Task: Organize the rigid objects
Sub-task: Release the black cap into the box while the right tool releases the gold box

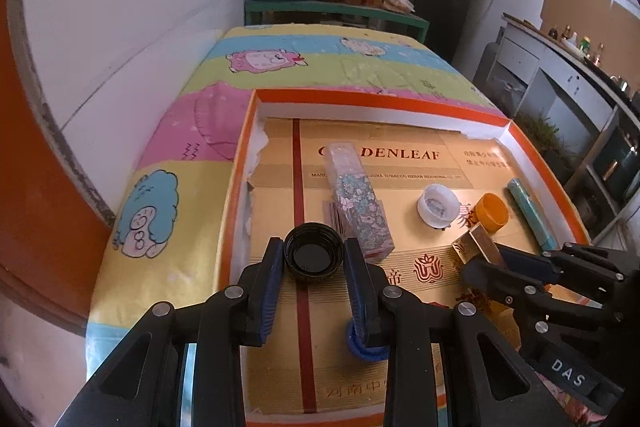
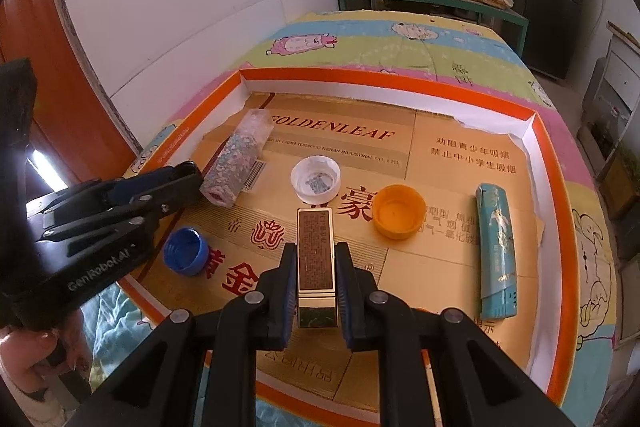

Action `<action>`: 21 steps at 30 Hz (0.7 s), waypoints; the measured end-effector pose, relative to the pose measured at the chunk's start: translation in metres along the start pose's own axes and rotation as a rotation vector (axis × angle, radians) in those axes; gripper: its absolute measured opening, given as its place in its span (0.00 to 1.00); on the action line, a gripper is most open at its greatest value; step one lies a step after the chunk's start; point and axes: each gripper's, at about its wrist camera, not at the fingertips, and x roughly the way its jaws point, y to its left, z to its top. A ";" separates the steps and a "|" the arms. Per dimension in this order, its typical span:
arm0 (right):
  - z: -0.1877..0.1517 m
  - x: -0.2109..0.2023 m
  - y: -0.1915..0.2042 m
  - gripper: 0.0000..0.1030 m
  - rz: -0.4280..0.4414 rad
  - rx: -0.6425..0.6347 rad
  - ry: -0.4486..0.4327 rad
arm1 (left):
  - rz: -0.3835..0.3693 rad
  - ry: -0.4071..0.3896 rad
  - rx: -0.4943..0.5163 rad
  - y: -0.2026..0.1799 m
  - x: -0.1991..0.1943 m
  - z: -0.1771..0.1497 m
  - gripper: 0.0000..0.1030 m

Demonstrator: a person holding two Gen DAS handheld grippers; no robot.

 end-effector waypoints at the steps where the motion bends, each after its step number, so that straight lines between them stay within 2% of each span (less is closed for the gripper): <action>1: 0.000 0.002 0.001 0.18 -0.007 -0.007 -0.003 | 0.006 -0.002 0.009 -0.002 0.001 0.000 0.30; 8: 0.001 0.004 0.006 0.18 -0.034 -0.035 -0.016 | 0.003 -0.015 0.011 -0.003 0.003 0.001 0.30; 14: 0.002 0.004 0.009 0.18 -0.033 -0.042 -0.016 | -0.039 -0.027 -0.012 0.001 0.001 0.001 0.30; 21: 0.001 0.002 0.012 0.18 -0.040 -0.049 -0.018 | -0.061 -0.043 -0.034 0.004 -0.003 0.001 0.38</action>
